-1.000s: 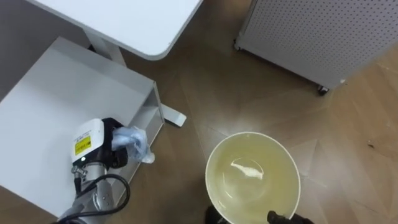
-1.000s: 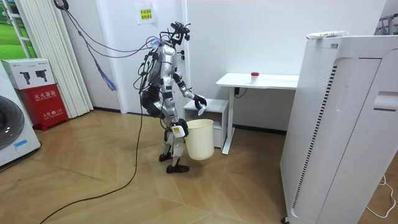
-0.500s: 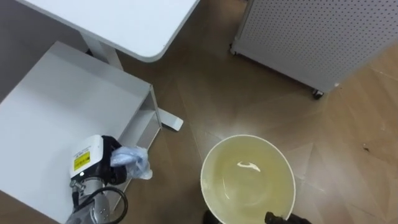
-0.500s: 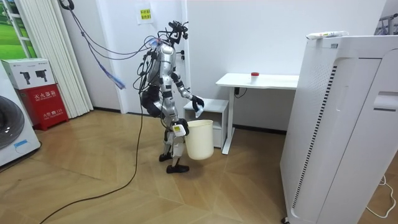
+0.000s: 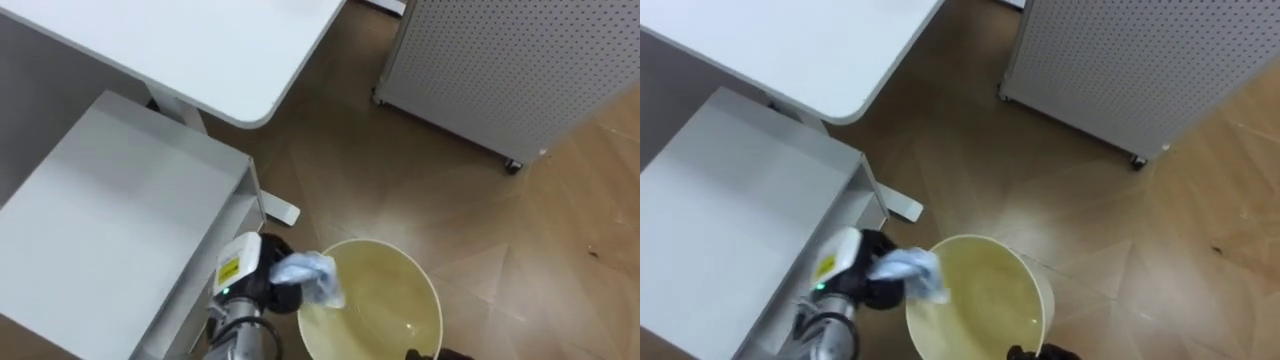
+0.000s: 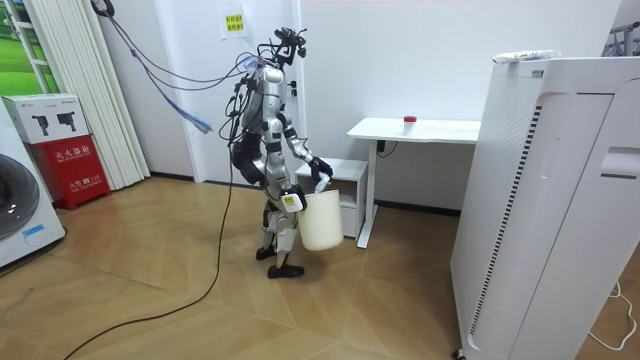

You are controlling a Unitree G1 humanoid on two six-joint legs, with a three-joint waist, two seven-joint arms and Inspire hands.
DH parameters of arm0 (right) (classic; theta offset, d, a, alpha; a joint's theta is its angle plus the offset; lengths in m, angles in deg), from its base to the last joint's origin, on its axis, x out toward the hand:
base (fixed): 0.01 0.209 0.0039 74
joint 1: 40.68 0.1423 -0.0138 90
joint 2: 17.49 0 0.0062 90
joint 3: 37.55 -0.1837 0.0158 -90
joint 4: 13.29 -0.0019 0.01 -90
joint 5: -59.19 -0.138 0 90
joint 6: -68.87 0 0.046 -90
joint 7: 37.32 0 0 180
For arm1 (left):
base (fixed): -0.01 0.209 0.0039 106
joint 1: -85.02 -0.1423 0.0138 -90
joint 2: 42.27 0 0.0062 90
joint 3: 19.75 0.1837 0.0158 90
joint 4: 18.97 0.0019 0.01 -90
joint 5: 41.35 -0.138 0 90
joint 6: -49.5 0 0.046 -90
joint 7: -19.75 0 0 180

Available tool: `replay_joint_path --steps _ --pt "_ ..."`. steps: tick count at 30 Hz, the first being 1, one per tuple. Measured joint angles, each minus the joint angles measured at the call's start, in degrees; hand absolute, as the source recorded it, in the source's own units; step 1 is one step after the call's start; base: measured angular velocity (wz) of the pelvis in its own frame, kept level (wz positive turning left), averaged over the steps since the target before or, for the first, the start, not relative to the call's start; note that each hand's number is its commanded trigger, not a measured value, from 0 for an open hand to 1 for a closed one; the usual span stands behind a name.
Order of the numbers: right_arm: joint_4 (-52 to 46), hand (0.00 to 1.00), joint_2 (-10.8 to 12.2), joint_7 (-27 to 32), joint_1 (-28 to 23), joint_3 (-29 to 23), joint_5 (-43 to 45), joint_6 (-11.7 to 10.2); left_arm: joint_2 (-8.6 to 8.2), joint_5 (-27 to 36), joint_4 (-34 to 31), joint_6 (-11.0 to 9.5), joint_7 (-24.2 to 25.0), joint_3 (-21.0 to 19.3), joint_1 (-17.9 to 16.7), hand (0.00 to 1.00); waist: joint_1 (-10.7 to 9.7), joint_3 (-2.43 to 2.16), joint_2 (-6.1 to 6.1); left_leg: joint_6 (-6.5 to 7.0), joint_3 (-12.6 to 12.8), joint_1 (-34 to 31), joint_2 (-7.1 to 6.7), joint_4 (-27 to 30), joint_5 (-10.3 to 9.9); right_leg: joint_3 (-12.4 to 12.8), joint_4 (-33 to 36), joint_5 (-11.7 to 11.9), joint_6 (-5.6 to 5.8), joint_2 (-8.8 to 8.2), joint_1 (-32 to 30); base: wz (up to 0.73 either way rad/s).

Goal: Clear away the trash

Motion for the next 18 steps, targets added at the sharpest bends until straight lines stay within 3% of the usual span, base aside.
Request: replay_joint_path --steps 6,9,10,12,18 --pt "-0.1 1.0 0.1 0.1 0.0 0.6 -0.9 0.1 -1.95 0.2 -1.9 -0.2 4.9 4.3 -0.5 1.0 0.0 -0.07 0.05 -0.17 0.4 0.2 0.11 -0.1 0.2 0.3 -0.4 0.0 0.0 0.18 0.0 -0.02" --pt "0.0 1.0 0.3 0.1 0.0 1.9 -1.6 0.2 -1.99 1.1 -3.6 -0.3 6.5 7.3 -1.4 1.0 0.0 -0.43 0.07 -0.15 0.7 0.3 0.1 -0.2 0.2 0.5 -0.4 0.0 0.01 0.15 0.0 -0.01" --pt "0.0 1.0 0.4 0.1 0.0 1.9 -1.6 0.4 -2.01 1.3 -4.3 -0.3 7.2 7.9 -2.1 0.73 0.0 -0.71 0.05 -0.12 0.9 0.6 0.08 -0.5 0.2 0.6 -0.3 0.0 0.05 0.11 0.1 -0.05" --pt "0.6 1.0 0.8 0.2 0.0 2.0 -1.4 0.3 -2.07 1.3 -4.4 -0.3 7.9 9.0 -3.0 0.0 0.0 -0.84 0.16 0.02 1.4 1.5 0.07 -1.1 0.3 0.8 -0.6 0.1 0.15 0.08 0.7 -0.04" --pt "1.1 1.0 0.7 0.1 -0.1 2.7 -2.0 0.7 -1.9 1.3 -4.4 -0.3 10.2 11.0 -4.3 0.0 0.0 -1.07 0.33 -0.06 1.6 2.8 -0.07 -3.8 1.7 0.7 -3.0 1.4 0.04 0.41 1.9 0.0"
